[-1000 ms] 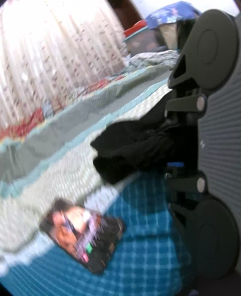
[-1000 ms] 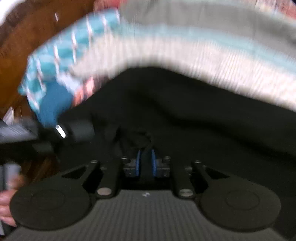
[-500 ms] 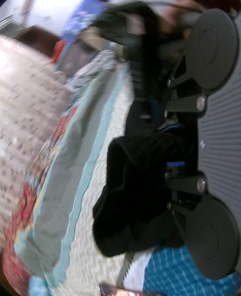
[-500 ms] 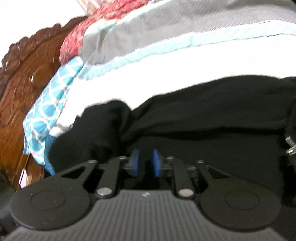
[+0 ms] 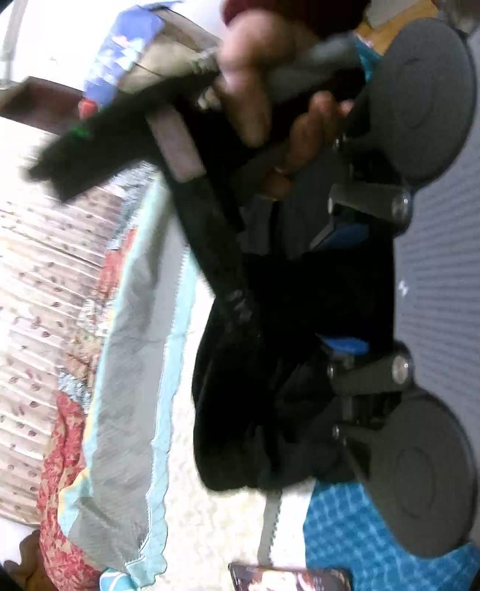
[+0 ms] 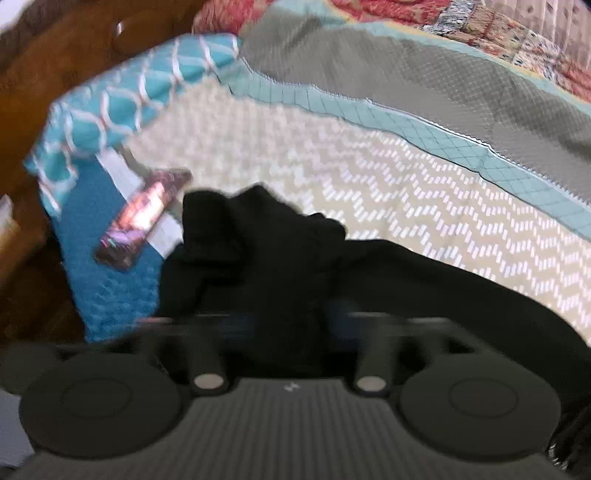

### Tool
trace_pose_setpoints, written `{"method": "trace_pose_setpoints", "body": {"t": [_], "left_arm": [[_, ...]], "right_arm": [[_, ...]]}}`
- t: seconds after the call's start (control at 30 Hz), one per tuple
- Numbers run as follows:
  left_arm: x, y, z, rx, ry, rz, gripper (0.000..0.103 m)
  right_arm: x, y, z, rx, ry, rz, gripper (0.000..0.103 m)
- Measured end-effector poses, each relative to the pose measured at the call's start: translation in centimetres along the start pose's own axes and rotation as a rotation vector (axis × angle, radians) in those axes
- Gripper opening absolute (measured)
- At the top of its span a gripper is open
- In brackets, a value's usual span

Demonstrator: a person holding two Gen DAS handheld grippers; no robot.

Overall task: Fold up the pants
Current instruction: 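Grasp the folded pants edge with the left tool while the right tool holds the other edge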

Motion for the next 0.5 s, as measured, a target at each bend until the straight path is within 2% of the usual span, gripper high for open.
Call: {"method": "trace_pose_setpoints", "body": {"t": [0.03, 0.1, 0.2, 0.27, 0.3, 0.33, 0.4, 0.43, 0.5], "left_arm": [[1.1, 0.0, 1.0, -0.021, 0.008, 0.033, 0.058], [3.8, -0.3, 2.3, -0.061, -0.013, 0.132, 0.059], [9.3, -0.9, 1.6, -0.038, -0.13, 0.353, 0.058], [11.6, -1.4, 0.0, -0.013, -0.206, 0.413, 0.056], [12.2, -1.6, -0.9, -0.002, -0.229, 0.418, 0.053], [12.6, -1.7, -2.0, 0.016, -0.235, 0.418, 0.037], [12.3, -1.7, -3.8, 0.059, -0.191, 0.412, 0.015], [11.9, -1.6, -4.0, 0.06, -0.18, 0.417, 0.012], [10.9, -1.6, -3.2, 0.009, -0.16, 0.384, 0.011]], "right_arm": [[-0.4, -0.1, 0.2, -0.016, 0.018, -0.013, 0.019], [-1.4, -0.3, 0.8, -0.058, 0.016, -0.066, 0.019], [-2.4, -0.7, 1.1, -0.09, -0.004, -0.131, 0.019], [-1.9, -1.5, 0.5, -0.085, -0.02, -0.161, 0.02], [-1.6, -1.7, 0.2, -0.084, -0.023, -0.175, 0.02], [-1.5, -1.9, 0.0, -0.084, -0.025, -0.188, 0.02], [-1.5, -2.2, -0.4, -0.089, -0.028, -0.221, 0.027], [-1.4, -2.2, 0.0, -0.093, -0.029, -0.24, 0.031], [-1.6, -2.1, 1.1, -0.113, -0.035, -0.279, 0.064]]}}
Point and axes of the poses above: each gripper's, at about its wrist camera, not at the fingertips, and z roughly against the way its jaws point, x to its left, y to its underside, the point moved 4 cm from there along -z, roughly the way its jaws point, and after that the axes turned 6 degrees about -y, right-handed, at the moved point
